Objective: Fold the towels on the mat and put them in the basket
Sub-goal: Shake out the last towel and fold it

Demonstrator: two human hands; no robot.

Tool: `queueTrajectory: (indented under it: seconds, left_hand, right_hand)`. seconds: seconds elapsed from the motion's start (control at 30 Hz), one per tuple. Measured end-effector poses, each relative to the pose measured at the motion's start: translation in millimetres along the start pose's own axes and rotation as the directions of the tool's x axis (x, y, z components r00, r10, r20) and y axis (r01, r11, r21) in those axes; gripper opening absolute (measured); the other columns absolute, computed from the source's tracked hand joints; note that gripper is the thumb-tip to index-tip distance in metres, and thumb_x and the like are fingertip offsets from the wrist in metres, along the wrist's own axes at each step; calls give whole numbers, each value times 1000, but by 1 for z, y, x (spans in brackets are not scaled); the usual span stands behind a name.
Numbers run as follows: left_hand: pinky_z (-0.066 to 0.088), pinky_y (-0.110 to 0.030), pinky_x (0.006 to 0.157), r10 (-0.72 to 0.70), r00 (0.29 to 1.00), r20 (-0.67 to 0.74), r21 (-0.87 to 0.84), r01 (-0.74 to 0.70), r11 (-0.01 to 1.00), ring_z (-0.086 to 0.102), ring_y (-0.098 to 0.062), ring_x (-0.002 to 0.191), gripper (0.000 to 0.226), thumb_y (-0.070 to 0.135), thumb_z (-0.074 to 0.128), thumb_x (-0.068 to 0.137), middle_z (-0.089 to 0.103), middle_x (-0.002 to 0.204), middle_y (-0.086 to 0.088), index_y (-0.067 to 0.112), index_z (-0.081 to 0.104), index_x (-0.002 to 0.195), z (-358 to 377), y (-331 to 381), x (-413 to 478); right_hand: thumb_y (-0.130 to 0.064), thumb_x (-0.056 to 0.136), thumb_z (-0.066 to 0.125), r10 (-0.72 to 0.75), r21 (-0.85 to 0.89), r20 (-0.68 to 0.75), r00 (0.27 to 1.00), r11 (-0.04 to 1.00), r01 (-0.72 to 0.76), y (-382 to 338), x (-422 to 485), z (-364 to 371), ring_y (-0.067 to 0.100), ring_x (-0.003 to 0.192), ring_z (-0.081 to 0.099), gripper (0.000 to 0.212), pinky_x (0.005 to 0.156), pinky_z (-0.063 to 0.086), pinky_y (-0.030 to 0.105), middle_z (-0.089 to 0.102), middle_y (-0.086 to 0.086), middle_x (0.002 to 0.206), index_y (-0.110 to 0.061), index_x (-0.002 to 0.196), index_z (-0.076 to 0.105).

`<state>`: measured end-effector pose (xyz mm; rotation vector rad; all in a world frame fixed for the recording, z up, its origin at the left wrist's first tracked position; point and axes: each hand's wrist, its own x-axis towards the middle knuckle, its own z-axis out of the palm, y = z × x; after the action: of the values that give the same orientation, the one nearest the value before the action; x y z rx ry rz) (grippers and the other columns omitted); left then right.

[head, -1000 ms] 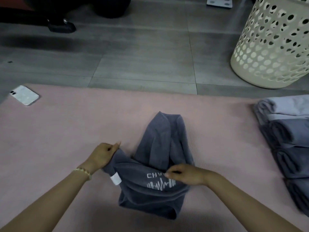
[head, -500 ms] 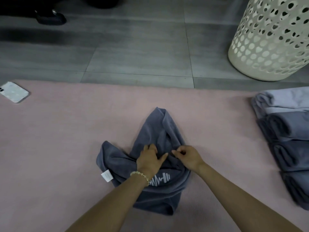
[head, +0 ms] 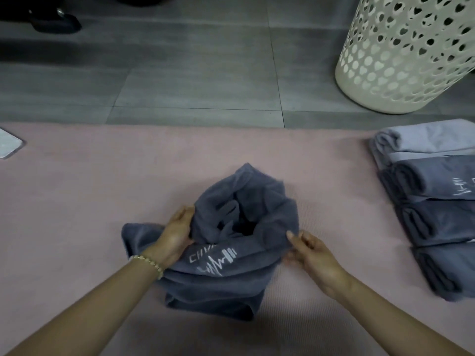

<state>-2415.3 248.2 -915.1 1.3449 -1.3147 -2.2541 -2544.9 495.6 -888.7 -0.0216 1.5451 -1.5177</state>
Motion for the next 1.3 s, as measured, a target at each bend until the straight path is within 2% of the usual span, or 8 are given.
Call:
queueTrajectory:
  seconds: [0.13, 0.27, 0.5, 0.63, 0.87, 1.07, 1.2, 1.3]
  left_hand:
    - [45, -35, 79, 225, 942, -249, 538, -59, 841, 48, -21, 88, 18, 19, 58, 89, 52, 90, -11, 2, 53, 92, -13, -24, 8]
    - [39, -30, 86, 665, 667, 336, 819, -556, 144, 46, -18, 94, 24, 35, 50, 93, 54, 100, 1, 13, 59, 99, 18, -14, -11]
    - [35, -29, 80, 326, 887, 328, 944, -298, -138, 55, -21, 99, 41, 59, 49, 87, 65, 93, 0, 19, 51, 93, 43, -18, -17]
    - [36, -28, 61, 386, 894, 226, 973, -229, -39, 63, -28, 85, 58, 57, 51, 87, 66, 92, -5, 14, 34, 122, 31, -15, -15]
    - [40, -16, 73, 437, 788, 434, 706, -599, 379, 47, -4, 74, 18, 30, 60, 90, 45, 79, 3, 21, 52, 78, 19, -5, -9]
    - [44, -15, 57, 260, 956, 134, 285, -288, 914, 45, -8, 65, 27, 20, 41, 100, 47, 71, -2, 14, 45, 75, 30, 42, -13]
    - [53, -44, 86, 143, 989, -35, 596, -94, 798, 53, -22, 80, 28, 29, 44, 98, 56, 81, -10, 15, 49, 75, -4, 26, 12]
    - [49, -37, 78, 165, 986, -14, 531, -132, 837, 51, -20, 78, 23, 24, 47, 98, 54, 76, -5, 18, 52, 75, -7, 22, 9]
  right_hand:
    - [-13, 88, 64, -78, -404, -199, 977, 915, -10, 18, 5, -17, 12, 70, 61, 17, 61, 48, 10, 59, 6, 85, -11, 90, 47]
    - [-20, 90, 62, -407, -692, -68, 911, 677, 251, -5, 30, -15, 5, 96, 52, 20, 82, 41, 7, 54, -8, 109, -22, 108, 54]
    - [-66, 88, 41, -1, -942, 43, 999, 334, 41, -16, 52, 25, 17, 89, 60, 52, 90, 45, 30, 69, -2, 96, -21, 97, 65]
    - [-58, 76, 67, 73, -915, 110, 991, 397, 72, -25, 49, 19, 11, 70, 58, 39, 74, 47, 26, 61, -6, 67, -20, 67, 62]
    - [-36, 79, 72, 14, -338, 360, 933, 934, 116, -55, 20, 5, 6, 61, 43, 25, 54, 33, 17, 45, -1, 67, -21, 69, 55]
    - [-58, 71, 71, 260, -592, 208, 943, 801, -90, -52, 29, -3, 12, 96, 63, 53, 89, 48, 24, 69, -2, 99, -12, 96, 65]
    - [-47, 84, 65, 122, -832, 22, 992, 552, -50, -40, 45, 8, 14, 99, 61, 35, 84, 45, 20, 66, -2, 99, -13, 94, 68]
    - [-48, 80, 68, 132, -782, -10, 991, 617, -90, -33, 58, 24, 14, 101, 56, 52, 82, 44, 24, 61, 1, 106, -7, 110, 62]
